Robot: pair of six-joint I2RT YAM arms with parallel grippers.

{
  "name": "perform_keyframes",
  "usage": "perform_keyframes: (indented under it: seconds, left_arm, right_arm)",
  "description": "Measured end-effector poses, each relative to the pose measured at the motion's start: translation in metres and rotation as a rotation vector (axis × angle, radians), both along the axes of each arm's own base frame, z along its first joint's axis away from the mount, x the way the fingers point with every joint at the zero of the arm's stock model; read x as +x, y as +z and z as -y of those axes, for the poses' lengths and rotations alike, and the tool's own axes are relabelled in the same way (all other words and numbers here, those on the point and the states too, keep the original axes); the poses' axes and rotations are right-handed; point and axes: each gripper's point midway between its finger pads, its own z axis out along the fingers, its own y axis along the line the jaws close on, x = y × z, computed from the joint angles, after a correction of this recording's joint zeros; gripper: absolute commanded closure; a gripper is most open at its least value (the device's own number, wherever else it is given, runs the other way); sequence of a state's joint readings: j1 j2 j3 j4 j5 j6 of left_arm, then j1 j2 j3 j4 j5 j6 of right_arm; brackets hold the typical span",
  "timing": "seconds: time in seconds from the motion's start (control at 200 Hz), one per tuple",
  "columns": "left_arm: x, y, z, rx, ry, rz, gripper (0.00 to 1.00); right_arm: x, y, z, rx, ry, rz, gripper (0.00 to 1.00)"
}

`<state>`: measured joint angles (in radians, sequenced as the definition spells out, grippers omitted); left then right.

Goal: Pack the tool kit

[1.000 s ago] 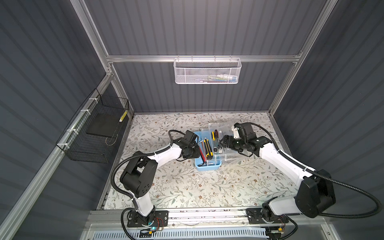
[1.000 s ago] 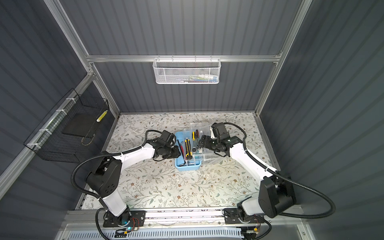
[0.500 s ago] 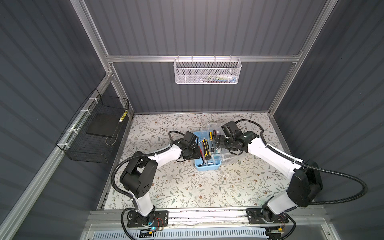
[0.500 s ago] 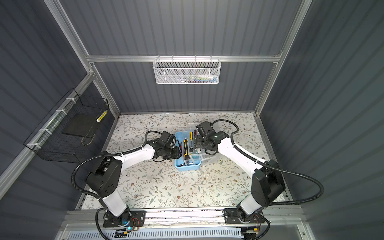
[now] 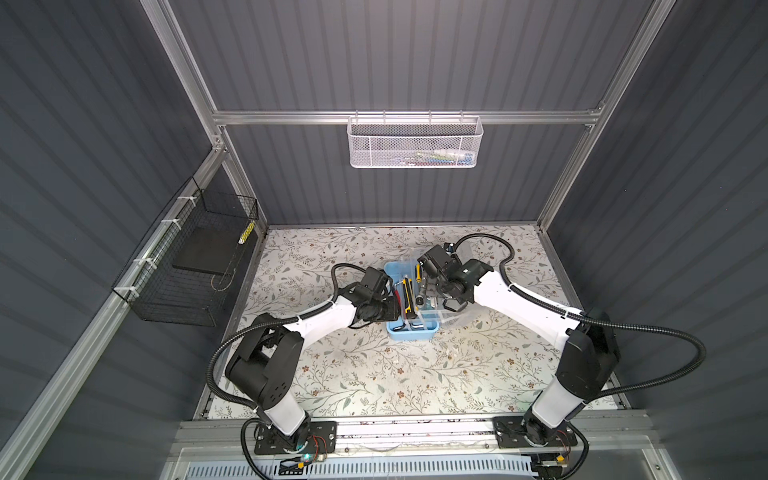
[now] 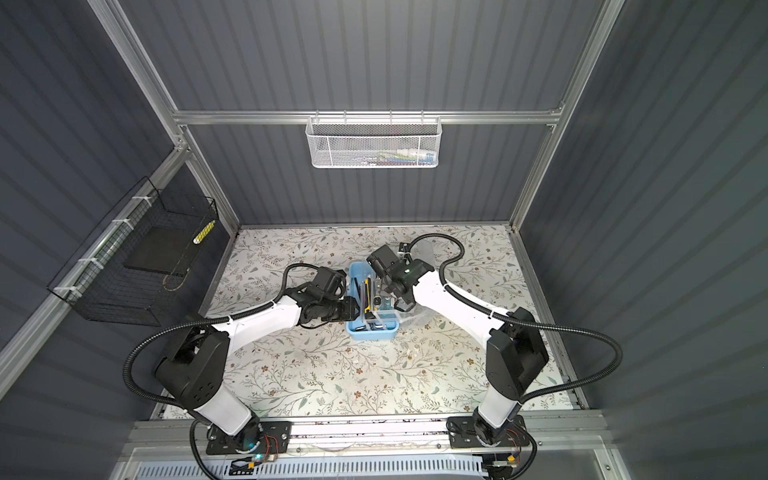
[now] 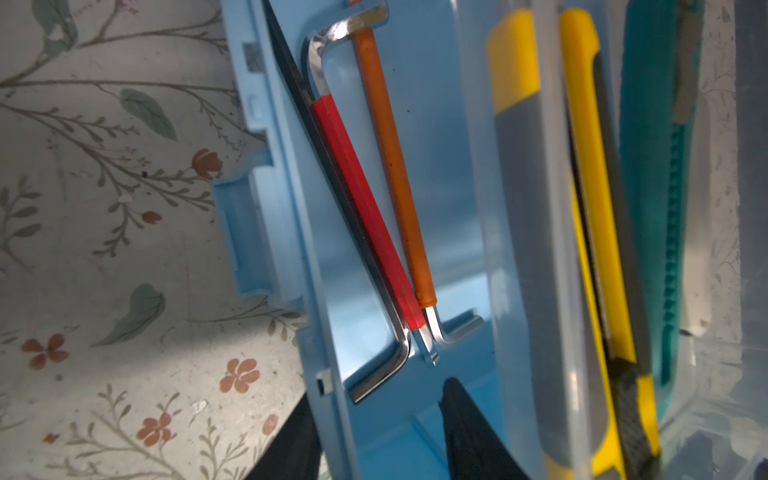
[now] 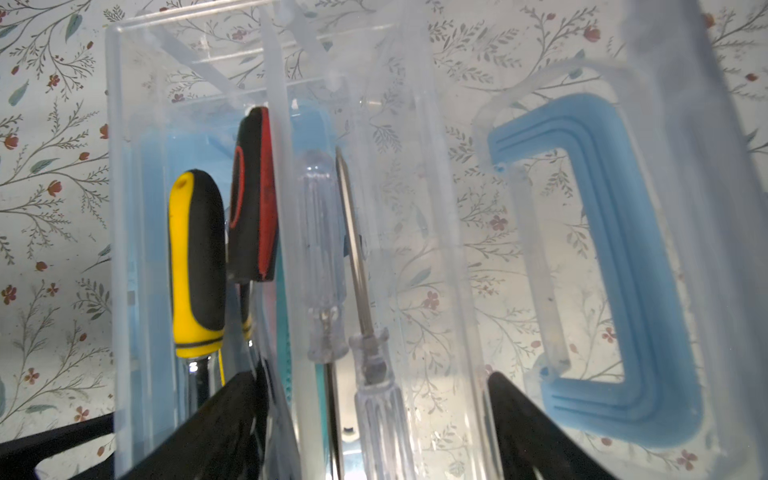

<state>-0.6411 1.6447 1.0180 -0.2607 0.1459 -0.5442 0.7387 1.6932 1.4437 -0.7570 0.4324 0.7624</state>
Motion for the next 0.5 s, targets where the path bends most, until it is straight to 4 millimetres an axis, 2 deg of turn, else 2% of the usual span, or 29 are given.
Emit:
perform_keyframes:
  seconds: [0.11, 0.335, 0.5]
  left_arm:
    - [-0.001, 0.001, -0.003, 0.008, -0.003, 0.018, 0.51]
    - [-0.008, 0.019, -0.013, -0.008, 0.002, 0.078, 0.50]
    - [-0.007, 0.019, -0.014, -0.004, 0.001, 0.091, 0.50]
  right_arm:
    - [0.005, 0.000, -0.001, -0.028, -0.006, 0.007, 0.14]
    - [0.006, 0.002, 0.001, -0.063, -0.013, 0.027, 0.12]
    - [0.010, 0.006, 0.001, -0.091, -0.006, 0.038, 0.11]
